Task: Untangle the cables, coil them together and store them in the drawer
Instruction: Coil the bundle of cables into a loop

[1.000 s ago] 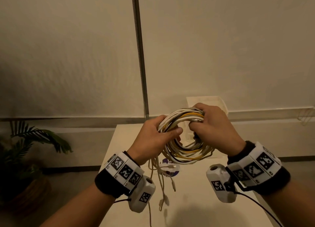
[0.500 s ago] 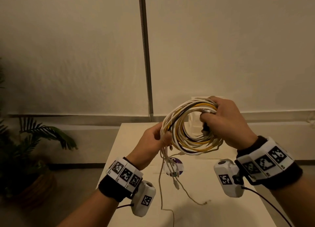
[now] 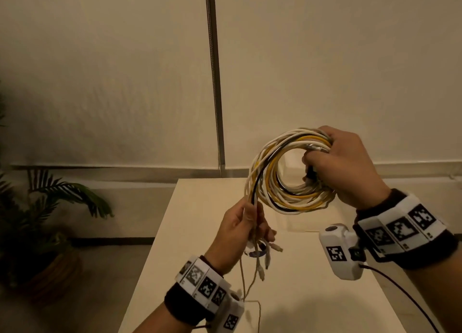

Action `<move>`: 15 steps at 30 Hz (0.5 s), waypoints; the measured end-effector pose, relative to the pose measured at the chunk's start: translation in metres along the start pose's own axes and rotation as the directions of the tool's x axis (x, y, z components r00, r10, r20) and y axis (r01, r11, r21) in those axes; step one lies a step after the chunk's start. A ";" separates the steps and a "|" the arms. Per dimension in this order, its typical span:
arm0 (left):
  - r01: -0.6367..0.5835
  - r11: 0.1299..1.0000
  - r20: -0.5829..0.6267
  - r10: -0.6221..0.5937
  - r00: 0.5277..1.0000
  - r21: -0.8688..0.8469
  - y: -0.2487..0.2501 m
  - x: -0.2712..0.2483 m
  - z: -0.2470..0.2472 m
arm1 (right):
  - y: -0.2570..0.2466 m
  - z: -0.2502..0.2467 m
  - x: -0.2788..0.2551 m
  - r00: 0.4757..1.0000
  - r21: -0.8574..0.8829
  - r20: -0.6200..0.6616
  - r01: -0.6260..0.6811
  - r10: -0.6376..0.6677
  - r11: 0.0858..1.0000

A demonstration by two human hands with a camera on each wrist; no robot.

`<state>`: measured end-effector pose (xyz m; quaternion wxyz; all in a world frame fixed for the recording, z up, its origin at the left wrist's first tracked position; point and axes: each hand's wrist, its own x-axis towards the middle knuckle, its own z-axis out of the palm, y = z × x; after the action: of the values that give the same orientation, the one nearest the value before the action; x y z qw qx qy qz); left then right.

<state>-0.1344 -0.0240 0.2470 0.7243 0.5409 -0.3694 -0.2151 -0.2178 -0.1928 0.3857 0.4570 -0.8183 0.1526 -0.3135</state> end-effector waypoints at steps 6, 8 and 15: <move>0.034 0.990 -0.208 -0.061 0.976 -0.133 0.001 -0.002 0.024 | -0.005 0.000 0.003 0.999 0.064 -0.007 -0.033 0.033 0.997; 0.037 0.987 -0.160 -0.062 0.985 -0.157 0.000 -0.001 0.022 | -0.005 -0.001 0.004 1.000 0.063 -0.010 -0.024 0.024 0.998; 0.024 0.999 -0.085 -0.027 0.996 -0.043 -0.021 -0.012 0.026 | -0.004 -0.006 0.005 0.998 0.086 -0.061 -0.027 0.033 0.996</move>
<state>-0.1595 -0.0386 0.2270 0.7479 0.5391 -0.3265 -0.2084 -0.2182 -0.1977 0.3931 0.4910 -0.7856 0.1656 -0.3381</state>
